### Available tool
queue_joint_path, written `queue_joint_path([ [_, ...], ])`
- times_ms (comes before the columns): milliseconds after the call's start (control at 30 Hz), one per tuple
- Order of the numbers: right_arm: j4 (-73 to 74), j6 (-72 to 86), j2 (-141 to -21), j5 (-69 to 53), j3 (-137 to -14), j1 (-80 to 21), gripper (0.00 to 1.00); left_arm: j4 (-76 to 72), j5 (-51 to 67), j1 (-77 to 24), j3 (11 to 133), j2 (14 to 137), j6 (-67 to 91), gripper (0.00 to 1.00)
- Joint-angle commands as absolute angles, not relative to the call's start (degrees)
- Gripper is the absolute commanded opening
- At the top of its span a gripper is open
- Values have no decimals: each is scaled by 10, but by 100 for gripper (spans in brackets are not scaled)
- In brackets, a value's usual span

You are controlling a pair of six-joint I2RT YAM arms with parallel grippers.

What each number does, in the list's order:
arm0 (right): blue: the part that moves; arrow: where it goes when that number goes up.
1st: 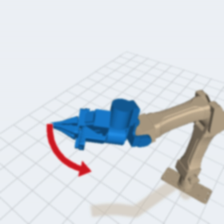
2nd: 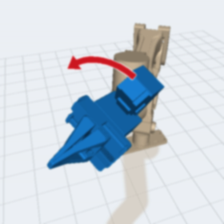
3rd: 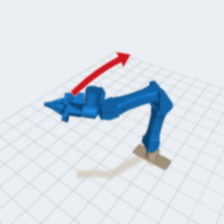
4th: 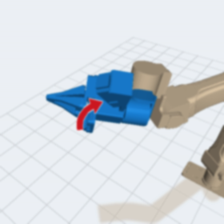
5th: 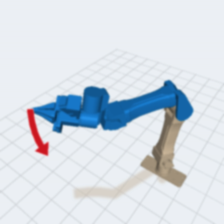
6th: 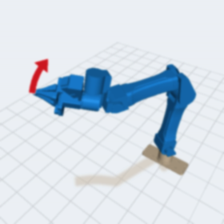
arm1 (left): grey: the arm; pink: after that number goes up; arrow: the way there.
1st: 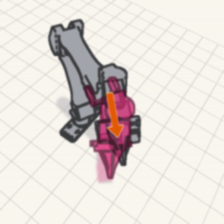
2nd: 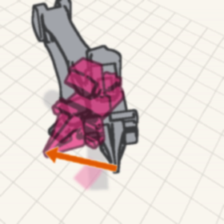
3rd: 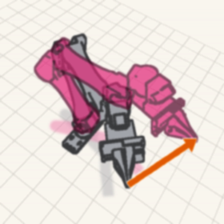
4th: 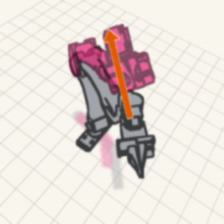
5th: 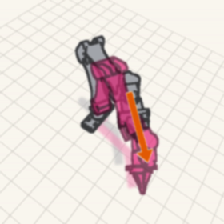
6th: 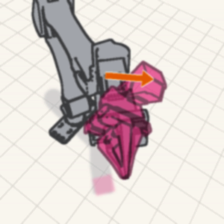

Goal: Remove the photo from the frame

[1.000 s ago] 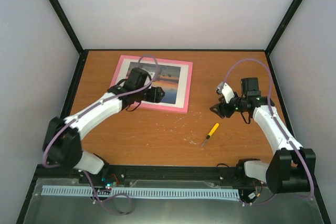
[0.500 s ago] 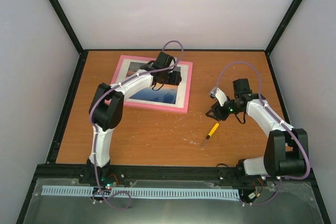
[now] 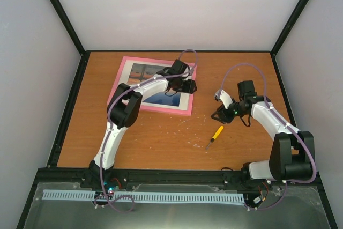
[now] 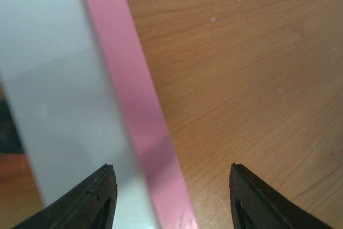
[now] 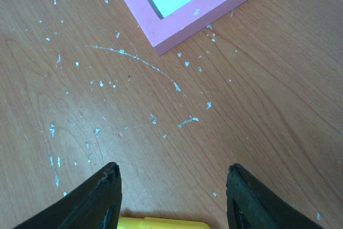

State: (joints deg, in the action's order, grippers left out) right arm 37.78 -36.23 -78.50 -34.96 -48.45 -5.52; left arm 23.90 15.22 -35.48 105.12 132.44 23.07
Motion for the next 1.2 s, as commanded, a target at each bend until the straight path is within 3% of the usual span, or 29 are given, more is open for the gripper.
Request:
queue_joint_path([
  [0,379,-367,-789,-352,-477,-61,53,227,178,-374,1078,1346,235,56],
  [400,384,-371,-788,-365,-478,-61,53,211,201,-429,1050,1358,224,44],
  [733,387,-370,-780,-372,-477,-61,53,217,197,-458,1020,1315,213,41],
  [1000,380,-338,-789,-329,-522,-60,51,278,35,-457,938,1142,228,70],
  [1167,373,-305,-852,-284,-600,-60,55,276,9,-457,781,1023,284,73],
])
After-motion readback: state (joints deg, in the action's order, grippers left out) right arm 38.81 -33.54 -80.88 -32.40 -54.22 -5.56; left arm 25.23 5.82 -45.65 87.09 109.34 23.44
